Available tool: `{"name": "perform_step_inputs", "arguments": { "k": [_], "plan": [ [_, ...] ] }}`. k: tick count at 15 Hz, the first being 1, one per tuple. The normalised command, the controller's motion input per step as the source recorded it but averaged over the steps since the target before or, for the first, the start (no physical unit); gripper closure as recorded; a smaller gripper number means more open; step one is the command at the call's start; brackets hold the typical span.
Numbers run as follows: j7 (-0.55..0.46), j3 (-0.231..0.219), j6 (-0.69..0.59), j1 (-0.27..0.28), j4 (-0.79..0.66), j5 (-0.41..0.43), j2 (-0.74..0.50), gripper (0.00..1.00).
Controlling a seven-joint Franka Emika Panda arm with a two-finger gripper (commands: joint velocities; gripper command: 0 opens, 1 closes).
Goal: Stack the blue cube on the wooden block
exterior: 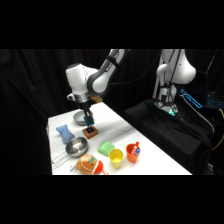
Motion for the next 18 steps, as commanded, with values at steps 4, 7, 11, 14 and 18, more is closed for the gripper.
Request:
{"name": "perform_step_inputs", "arguments": {
  "k": [4,7,11,14,18],
  "plan": [
    [-0.11,0.059,0.04,-0.08,0.2,0.146,0.17,0.76],
    [-0.11,0.063,0.06,-0.086,0.16,0.134,0.13,0.76],
    [-0.1,0.067,0.13,-0.084,0.12,0.137,0.12,0.76],
    [-0.08,0.066,0.16,-0.078,0.11,0.131,0.13,0.76],
    [-0.07,0.078,0.13,-0.076,0.11,0.139,0.1,0.76]
  ]
}}
